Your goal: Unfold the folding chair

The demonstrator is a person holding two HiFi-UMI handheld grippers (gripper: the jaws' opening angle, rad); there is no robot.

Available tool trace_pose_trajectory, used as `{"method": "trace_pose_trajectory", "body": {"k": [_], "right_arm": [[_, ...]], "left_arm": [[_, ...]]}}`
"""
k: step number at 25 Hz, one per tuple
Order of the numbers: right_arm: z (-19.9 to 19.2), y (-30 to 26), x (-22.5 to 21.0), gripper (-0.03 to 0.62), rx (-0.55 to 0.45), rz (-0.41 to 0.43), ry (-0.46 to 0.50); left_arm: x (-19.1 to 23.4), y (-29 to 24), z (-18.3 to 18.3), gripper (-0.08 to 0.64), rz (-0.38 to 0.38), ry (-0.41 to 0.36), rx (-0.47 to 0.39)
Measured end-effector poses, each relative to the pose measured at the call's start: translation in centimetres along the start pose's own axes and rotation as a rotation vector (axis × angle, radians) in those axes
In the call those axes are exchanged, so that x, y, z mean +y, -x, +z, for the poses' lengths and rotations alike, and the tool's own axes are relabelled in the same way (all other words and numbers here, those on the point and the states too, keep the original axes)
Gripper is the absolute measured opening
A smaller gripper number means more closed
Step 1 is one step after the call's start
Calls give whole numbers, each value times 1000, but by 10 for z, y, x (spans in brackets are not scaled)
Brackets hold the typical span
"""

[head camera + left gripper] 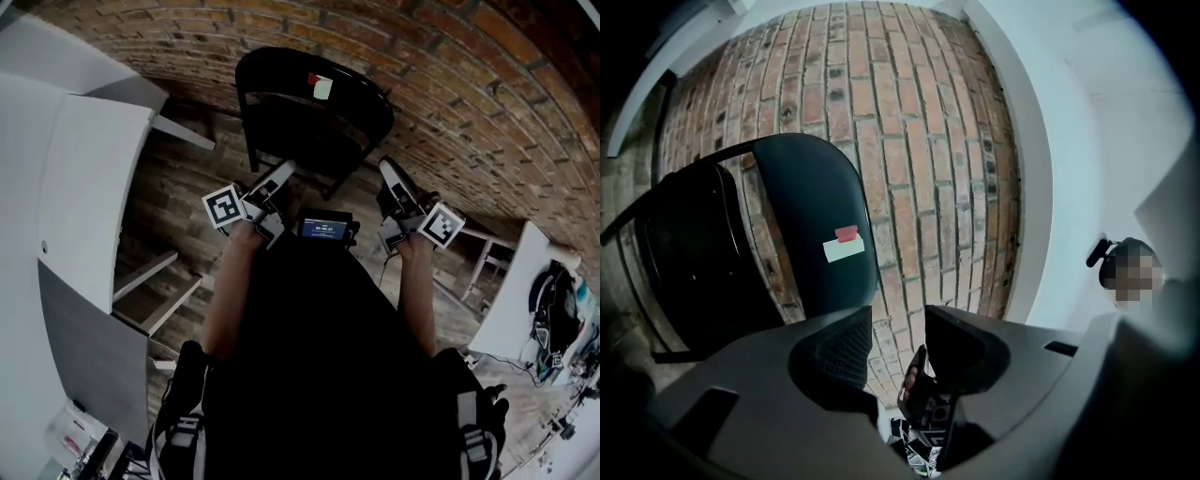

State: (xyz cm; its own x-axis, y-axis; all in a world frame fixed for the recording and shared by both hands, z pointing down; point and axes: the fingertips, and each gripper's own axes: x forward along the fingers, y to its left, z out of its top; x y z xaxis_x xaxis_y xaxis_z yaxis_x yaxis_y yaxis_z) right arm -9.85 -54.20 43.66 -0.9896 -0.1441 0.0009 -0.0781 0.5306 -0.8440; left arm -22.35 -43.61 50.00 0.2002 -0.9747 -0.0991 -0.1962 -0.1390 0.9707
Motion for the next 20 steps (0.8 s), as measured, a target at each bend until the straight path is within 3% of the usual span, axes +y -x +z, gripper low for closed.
{"method": "trace_pose_trajectory", "body": {"k": [8,20], "right_arm": [[12,-16,-13,28,30,-22,21],[19,-32,-27,28,55,-65,45]], "left_arm": [[12,-13,27,172,-18,49,-4],[28,-20,26,172,-23,108,24]]}}
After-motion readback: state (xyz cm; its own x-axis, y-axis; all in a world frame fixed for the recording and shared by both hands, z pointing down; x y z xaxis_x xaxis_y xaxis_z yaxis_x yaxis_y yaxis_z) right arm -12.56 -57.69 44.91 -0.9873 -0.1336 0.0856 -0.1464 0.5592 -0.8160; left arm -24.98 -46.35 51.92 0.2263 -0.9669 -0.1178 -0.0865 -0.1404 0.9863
